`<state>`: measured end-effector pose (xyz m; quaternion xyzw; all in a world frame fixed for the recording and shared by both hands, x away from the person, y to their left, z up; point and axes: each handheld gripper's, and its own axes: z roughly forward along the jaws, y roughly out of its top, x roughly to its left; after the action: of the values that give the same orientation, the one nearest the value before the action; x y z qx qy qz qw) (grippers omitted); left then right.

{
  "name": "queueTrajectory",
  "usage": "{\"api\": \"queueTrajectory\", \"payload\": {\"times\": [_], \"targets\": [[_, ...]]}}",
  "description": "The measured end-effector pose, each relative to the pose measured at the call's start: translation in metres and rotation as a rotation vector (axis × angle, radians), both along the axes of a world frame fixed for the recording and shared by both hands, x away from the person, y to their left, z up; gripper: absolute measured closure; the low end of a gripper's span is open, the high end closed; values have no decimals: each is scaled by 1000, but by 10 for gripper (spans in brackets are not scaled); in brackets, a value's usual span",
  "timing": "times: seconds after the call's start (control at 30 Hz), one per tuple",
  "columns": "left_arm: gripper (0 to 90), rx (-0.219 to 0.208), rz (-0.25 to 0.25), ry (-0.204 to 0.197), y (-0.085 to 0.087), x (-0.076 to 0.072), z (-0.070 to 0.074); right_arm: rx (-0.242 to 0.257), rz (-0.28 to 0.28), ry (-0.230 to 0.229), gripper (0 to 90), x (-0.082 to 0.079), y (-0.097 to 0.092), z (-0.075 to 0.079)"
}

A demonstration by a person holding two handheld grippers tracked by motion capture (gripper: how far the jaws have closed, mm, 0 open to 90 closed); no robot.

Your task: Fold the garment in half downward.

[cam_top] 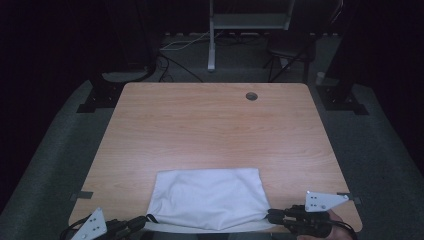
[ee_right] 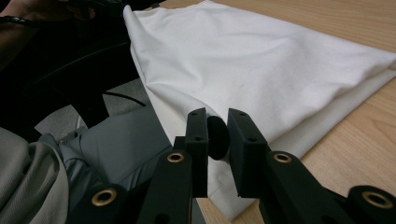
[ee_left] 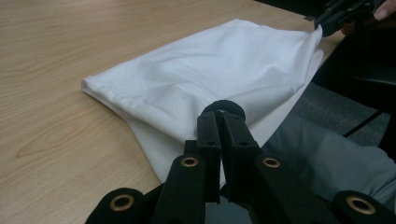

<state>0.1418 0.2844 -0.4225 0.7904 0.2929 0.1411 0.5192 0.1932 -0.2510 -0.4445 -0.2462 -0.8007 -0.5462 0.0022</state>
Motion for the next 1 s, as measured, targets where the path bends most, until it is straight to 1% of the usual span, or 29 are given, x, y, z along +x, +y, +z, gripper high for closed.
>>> {"api": "queueTrajectory", "payload": {"times": [0.17,0.27,0.67,0.8,0.9,1.0], "targets": [[866,-6,-3,5,0,-3,0,0,1,4,788,-2,0,0],[866,-1,-9,6,-1,-5,-1,1,2,2,788,-2,-1,0],[863,6,-13,11,0,-8,-1,-18,3,24,779,-5,-4,-6],[860,6,-16,17,0,-8,-3,-32,4,28,778,-6,-4,-8],[845,-1,-17,20,0,-8,-3,-38,4,35,765,-6,-5,-10],[798,-16,-11,18,3,-8,-1,-50,2,41,735,-6,-6,-11]]}}
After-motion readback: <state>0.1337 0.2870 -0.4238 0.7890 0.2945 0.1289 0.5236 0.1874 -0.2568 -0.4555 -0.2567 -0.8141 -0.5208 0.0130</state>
